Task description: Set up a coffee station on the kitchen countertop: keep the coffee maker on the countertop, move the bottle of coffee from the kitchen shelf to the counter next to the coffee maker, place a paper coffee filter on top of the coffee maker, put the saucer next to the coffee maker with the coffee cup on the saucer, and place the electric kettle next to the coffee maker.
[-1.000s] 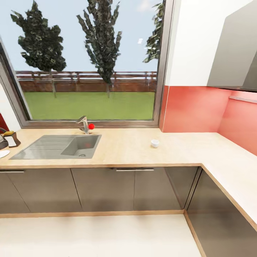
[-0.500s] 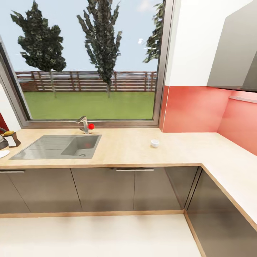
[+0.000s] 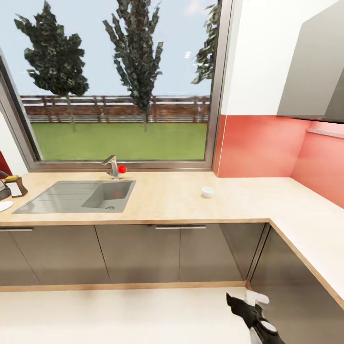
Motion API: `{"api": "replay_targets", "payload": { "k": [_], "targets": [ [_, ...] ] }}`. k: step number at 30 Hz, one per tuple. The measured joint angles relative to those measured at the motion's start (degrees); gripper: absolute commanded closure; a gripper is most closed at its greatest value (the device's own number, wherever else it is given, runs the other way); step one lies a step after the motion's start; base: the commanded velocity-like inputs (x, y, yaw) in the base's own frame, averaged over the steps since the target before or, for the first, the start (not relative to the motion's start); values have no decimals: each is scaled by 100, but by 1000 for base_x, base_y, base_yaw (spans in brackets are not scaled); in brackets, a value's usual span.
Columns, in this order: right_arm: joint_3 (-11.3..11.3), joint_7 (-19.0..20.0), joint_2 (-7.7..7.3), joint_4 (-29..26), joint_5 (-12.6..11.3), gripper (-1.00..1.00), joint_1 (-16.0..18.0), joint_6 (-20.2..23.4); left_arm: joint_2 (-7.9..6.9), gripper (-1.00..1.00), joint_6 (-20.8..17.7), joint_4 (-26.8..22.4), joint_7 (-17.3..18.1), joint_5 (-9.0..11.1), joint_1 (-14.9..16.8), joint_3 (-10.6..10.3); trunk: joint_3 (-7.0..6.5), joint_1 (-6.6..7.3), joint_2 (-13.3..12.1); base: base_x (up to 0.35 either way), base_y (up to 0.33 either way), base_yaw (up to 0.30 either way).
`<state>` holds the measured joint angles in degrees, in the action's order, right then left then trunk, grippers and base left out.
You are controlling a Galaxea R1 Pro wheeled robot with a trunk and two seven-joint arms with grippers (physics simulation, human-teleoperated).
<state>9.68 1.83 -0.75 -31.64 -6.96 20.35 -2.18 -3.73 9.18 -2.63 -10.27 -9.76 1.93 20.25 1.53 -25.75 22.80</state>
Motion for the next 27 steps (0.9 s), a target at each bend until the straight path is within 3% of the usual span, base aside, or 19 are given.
{"api": "replay_targets", "payload": {
  "k": [6,9,14,23,27],
  "targets": [
    [-13,-1,241,-1683,-7,-100,72,-50,-37,-100,-72,20,-2,-1,-2,-8,0,0,0,0,0,0],
    [-5,-7,276,-2398,-8,-100,476,-27,-87,-100,-92,46,-1,-1,-4,-10,0,0,0,0,0,0],
    [-9,-154,286,-2546,-5,-100,1197,156,-107,-100,-83,52,-1,-1,-5,-18,-1,0,-1,0,0,0],
    [-28,-655,309,-2345,37,-100,2842,1699,-117,-100,-89,65,7,-35,-6,-20,-1,0,-1,0,0,0],
    [-30,-1044,302,-2050,29,-100,3169,2255,-118,-100,-242,78,6,-132,-6,-21,0,0,-1,0,0,0]
  ]
}}
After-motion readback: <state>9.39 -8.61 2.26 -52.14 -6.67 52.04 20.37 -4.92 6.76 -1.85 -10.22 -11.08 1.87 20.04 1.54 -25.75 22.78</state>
